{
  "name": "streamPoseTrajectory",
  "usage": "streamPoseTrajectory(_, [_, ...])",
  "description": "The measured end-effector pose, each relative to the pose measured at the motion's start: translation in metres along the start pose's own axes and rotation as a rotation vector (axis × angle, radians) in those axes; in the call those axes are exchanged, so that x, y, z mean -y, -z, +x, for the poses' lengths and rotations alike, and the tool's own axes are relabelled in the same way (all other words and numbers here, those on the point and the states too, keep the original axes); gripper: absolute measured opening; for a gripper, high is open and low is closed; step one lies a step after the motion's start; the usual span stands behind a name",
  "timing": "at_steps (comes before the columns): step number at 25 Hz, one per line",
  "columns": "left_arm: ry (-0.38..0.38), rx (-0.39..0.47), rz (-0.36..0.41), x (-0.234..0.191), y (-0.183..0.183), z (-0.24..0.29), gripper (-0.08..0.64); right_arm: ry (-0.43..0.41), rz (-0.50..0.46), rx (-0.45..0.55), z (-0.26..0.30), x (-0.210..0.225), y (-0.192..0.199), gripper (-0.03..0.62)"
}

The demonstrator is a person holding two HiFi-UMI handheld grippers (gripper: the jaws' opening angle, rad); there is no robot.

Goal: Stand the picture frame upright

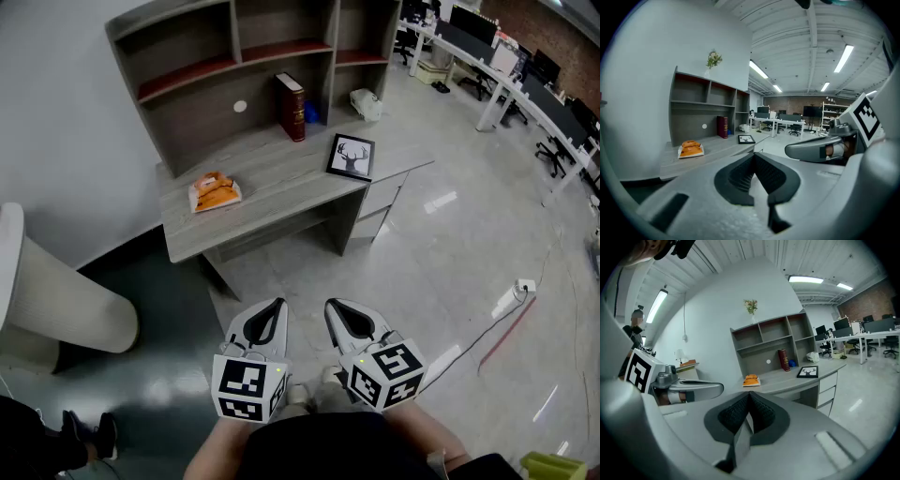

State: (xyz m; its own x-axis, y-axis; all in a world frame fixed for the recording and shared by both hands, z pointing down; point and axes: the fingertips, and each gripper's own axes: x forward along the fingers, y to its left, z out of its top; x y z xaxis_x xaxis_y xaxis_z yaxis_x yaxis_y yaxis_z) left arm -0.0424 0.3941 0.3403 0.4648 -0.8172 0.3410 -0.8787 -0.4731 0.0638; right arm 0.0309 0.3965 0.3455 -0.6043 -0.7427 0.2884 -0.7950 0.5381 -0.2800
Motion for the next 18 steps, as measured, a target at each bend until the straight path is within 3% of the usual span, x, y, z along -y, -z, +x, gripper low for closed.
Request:
streamPoseTrajectory(11, [-0.034, 0.01, -0.028, -0.003, -0.005, 0.013, -0.002, -0.046, 0.04, 0.012, 0.008, 0.014, -0.01, -0.003])
streamPoseTrajectory(18, [-0.04, 0.01, -0.01, 0.0, -0.013, 0.027, -0.002, -0.055, 0.018, 0.007, 0.012, 0.024, -0.019, -0.003])
